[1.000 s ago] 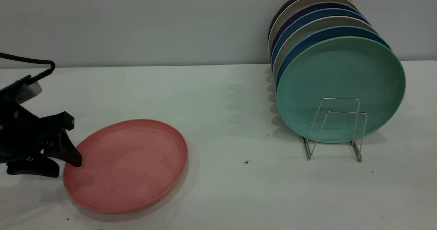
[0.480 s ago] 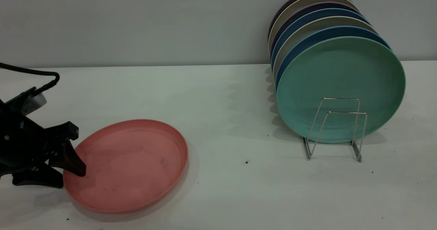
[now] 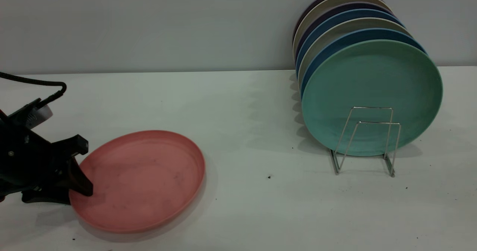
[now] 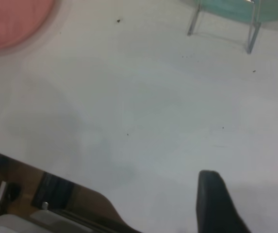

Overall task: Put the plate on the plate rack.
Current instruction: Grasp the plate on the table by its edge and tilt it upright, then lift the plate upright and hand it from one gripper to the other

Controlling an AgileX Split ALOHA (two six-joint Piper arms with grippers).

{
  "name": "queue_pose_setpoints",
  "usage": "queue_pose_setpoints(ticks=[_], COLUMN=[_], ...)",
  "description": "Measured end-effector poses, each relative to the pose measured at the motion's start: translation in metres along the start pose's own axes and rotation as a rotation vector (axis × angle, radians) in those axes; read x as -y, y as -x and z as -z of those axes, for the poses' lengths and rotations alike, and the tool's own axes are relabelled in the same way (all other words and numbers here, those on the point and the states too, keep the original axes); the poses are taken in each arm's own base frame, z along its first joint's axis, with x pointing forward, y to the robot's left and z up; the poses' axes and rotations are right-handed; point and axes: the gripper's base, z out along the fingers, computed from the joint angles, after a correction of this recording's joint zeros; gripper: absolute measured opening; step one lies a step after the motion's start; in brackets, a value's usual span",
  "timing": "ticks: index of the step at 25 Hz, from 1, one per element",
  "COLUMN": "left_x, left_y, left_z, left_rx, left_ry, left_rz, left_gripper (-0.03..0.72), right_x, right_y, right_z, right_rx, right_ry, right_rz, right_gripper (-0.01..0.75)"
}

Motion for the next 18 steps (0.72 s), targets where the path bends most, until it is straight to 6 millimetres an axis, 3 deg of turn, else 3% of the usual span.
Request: queue_pose_setpoints(ticks=[4,6,10,18], left_x=[0.000,0.001,0.007,0.039], left_y=[0.000,0.000,0.007,0.028], left_z=[0.000,0.000,0.014,0.055], left_rx=[-0.002,-0.001,0.049,0.183], left_ry=[-0.004,-0.005,-0.007,-0.119], left_rz=[-0.023,-0.055,-0.176,-0.383], left_gripper=[0.080,0.029,0.014,0.014], right_x=[0.000,-0.001,-0.005,-0.018], right_y=[0.000,0.001,0.002,0.012], right_z=[0.000,0.000,0.000,-0.006], right_rx=[0.002,0.007,0.018,0.061], right_ry=[0.003,0.010,0.056,0.254], right_rz=[-0.004,-0.013,-0.055,-0.133], right_gripper=[0.381,0.381,0.381,0.381])
